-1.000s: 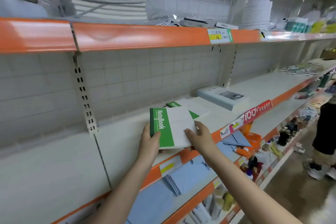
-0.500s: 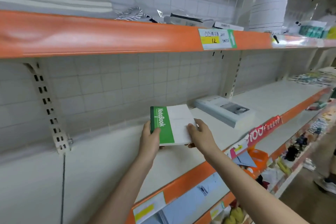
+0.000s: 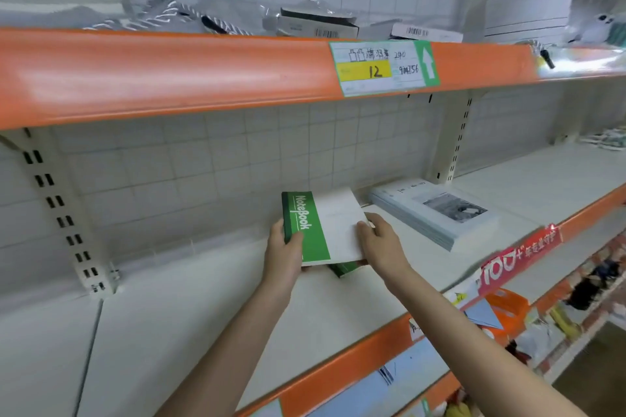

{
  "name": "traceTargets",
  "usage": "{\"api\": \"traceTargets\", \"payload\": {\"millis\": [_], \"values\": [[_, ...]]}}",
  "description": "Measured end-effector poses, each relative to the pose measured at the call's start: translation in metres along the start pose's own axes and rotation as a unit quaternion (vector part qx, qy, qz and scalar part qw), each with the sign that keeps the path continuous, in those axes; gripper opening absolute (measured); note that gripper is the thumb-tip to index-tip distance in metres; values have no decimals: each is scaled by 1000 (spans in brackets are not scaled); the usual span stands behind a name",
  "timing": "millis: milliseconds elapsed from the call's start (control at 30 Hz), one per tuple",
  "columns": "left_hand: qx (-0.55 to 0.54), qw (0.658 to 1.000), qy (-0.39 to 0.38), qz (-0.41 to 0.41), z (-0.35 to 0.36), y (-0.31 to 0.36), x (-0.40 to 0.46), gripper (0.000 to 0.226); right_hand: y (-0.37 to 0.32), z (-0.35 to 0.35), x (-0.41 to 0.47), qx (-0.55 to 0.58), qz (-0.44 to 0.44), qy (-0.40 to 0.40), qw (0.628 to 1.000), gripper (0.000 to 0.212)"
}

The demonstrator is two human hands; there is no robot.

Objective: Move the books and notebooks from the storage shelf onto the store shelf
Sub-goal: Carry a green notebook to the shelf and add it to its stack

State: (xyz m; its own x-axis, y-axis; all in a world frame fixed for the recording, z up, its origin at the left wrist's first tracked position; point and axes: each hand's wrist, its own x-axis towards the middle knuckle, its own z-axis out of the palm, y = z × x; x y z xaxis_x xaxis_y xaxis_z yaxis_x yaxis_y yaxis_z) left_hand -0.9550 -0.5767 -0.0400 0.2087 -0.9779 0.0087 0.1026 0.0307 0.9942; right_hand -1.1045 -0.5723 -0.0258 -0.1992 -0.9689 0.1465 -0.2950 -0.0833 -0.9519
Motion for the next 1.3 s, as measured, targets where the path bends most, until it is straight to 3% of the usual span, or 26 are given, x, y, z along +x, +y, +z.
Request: {"api": "traceTargets", "payload": {"millis": [700,800,1033,1300], "values": [[-124,977,172,-29,99,-12,18,29,47,-46,101,68,-10,-171,983,19],[-128,975,177,-36,110,-17,24,31,59,-48,114,42,-12,-200,979,31],[14,977,213,-14,125,-41,36,34,78,-50,133,16,-28,-246,969,43],[198,937,286,-33,128,-59,43,47,97,-42,136,21,-35,-265,963,46]]}}
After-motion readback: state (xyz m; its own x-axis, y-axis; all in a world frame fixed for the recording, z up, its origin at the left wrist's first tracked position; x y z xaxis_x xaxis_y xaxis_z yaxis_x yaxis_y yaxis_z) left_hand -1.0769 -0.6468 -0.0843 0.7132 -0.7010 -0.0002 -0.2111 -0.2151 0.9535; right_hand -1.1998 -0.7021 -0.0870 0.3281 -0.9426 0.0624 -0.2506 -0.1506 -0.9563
